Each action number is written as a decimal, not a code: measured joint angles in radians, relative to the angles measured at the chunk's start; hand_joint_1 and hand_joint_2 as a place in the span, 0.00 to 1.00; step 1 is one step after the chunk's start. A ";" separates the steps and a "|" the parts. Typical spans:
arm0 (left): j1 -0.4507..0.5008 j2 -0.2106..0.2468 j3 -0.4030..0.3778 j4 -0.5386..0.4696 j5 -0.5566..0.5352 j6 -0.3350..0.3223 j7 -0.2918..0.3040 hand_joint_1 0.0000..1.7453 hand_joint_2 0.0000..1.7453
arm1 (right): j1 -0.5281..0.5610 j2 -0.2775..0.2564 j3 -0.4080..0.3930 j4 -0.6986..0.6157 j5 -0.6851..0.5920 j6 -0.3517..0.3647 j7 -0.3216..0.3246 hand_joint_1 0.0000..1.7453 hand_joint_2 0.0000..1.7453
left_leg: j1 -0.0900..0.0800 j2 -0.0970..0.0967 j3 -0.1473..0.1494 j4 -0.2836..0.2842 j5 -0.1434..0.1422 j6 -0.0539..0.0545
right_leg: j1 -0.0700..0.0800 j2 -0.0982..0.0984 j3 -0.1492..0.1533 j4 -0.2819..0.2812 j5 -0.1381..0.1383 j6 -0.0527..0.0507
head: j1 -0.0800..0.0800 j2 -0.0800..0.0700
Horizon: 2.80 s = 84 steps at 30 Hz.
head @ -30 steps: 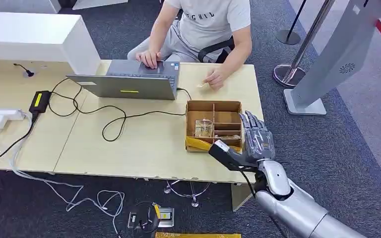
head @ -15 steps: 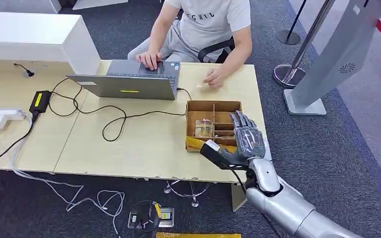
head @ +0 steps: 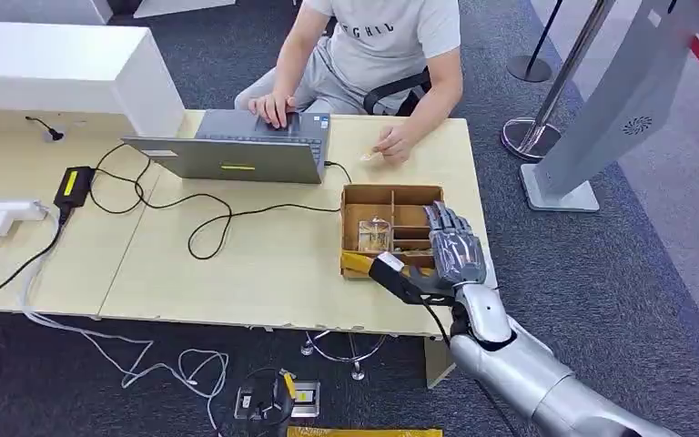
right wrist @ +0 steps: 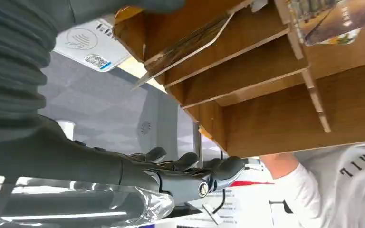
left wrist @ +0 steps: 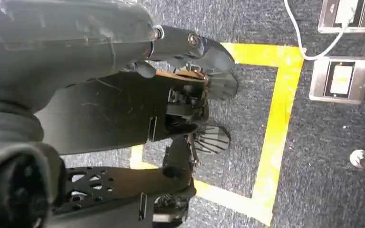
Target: Pass the card to the sensor for recognition and then transmit it.
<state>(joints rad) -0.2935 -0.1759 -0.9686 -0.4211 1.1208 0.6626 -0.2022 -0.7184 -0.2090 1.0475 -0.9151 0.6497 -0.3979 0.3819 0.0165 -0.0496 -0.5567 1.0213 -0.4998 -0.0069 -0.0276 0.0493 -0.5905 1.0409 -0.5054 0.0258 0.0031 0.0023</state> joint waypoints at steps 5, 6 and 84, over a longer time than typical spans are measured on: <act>0.121 0.198 -0.052 0.045 -0.010 -0.268 -0.010 0.00 0.00 | 0.037 -0.057 -0.051 -0.008 0.047 0.018 0.037 1.00 1.00 | 0.007 0.003 0.002 0.000 -0.003 -0.005 | 0.007 0.005 0.001 0.000 -0.002 -0.003 | 0.002 0.000; 0.145 0.230 -0.058 0.052 -0.003 -0.275 -0.008 0.00 0.00 | 0.038 -0.059 -0.056 -0.009 0.049 0.019 0.030 1.00 1.00 | 0.007 0.005 0.002 0.000 -0.004 -0.006 | 0.007 0.007 -0.002 0.000 -0.002 -0.003 | 0.000 0.000; 0.182 0.342 -0.176 0.165 0.000 -0.316 0.055 0.00 0.00 | 0.028 -0.042 -0.105 -0.136 -0.001 0.133 -0.009 0.00 1.00 | 0.007 0.004 0.002 -0.003 -0.002 -0.008 | 0.006 0.005 -0.001 0.000 -0.001 -0.006 | -0.007 0.000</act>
<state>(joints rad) -0.1115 0.1663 -1.1448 -0.2560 1.1212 0.3468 -0.1476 -0.6905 -0.2506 0.9430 -1.0510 0.6489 -0.2651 0.3731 0.0230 -0.0453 -0.5546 1.0187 -0.5016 -0.0146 -0.0214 0.0542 -0.5913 1.0407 -0.5066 0.0202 -0.0042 0.0023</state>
